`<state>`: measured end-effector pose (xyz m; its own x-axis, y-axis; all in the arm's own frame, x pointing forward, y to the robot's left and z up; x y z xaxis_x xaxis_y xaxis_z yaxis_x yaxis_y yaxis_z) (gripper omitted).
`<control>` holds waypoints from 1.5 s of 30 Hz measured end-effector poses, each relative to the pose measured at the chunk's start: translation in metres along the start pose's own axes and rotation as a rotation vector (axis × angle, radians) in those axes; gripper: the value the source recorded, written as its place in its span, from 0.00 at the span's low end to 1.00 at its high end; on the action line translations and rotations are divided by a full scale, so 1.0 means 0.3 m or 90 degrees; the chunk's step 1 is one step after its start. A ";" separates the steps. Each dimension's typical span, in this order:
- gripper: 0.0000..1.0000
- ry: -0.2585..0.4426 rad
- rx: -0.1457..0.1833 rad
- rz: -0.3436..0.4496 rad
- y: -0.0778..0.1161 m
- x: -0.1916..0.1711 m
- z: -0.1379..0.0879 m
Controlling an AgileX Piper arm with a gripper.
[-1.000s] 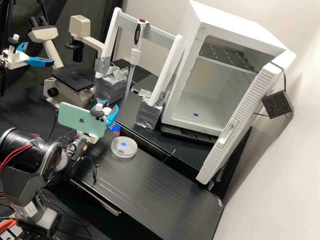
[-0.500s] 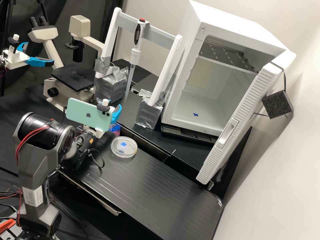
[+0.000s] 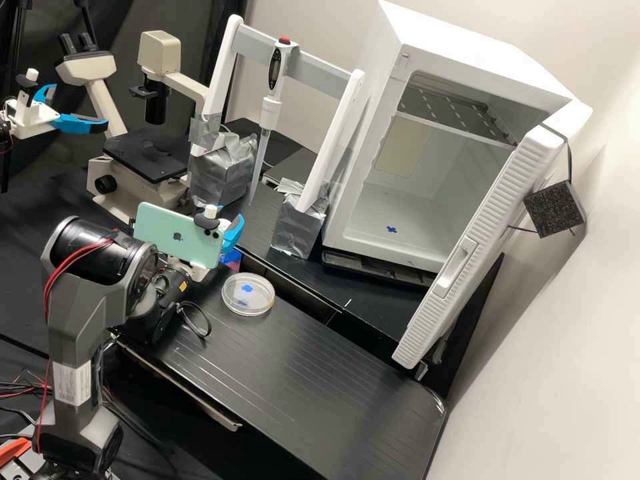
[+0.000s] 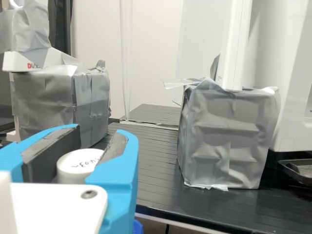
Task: Close the bottle
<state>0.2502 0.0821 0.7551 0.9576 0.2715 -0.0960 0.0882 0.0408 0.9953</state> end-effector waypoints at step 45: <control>0.00 -0.015 0.005 -0.019 0.004 -0.007 0.025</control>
<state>0.2504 0.0745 0.7566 0.9608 0.2475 -0.1250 0.1184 0.0413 0.9921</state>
